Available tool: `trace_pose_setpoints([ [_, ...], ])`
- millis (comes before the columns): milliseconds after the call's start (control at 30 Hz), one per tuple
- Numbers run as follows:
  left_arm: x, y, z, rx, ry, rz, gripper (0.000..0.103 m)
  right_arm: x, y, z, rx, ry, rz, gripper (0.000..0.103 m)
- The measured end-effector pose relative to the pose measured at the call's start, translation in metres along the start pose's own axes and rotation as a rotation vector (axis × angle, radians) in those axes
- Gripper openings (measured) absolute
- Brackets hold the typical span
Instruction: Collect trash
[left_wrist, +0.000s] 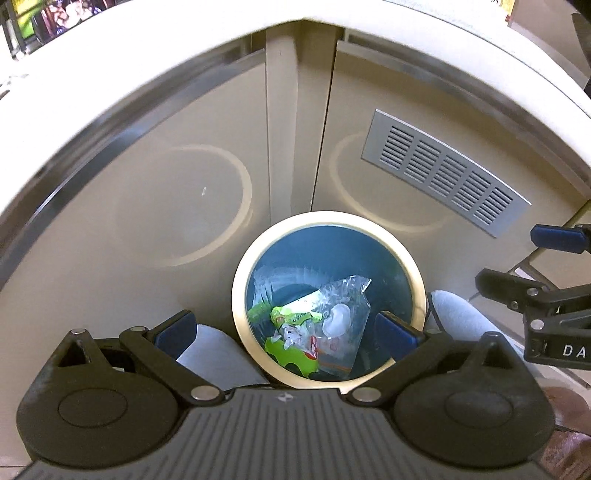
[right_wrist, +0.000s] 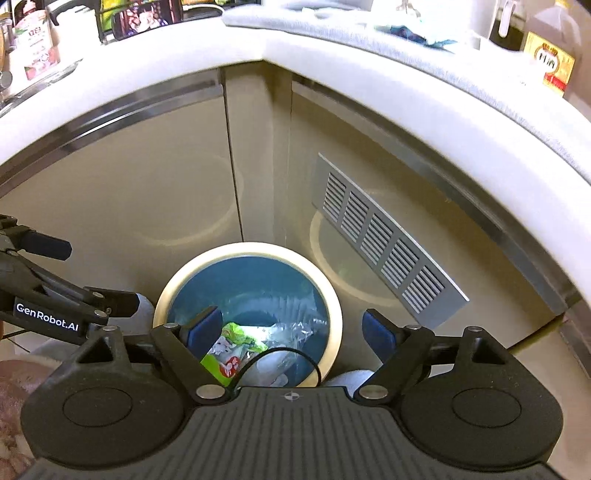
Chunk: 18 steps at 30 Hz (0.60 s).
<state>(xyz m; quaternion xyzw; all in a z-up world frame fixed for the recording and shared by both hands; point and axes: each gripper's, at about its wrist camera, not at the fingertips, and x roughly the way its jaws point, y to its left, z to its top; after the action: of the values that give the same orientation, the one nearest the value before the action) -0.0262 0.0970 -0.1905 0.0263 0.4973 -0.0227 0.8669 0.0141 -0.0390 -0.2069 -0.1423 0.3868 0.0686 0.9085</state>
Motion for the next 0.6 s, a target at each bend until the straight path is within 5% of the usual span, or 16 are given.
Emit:
trace_pose_setpoints([
  [600, -0.016, -0.014, -0.003, 0.063, -0.072, 0.047, 0.103, -0.010, -0.002, -0.008, 0.020, -0.022, -0.009, 0.087],
])
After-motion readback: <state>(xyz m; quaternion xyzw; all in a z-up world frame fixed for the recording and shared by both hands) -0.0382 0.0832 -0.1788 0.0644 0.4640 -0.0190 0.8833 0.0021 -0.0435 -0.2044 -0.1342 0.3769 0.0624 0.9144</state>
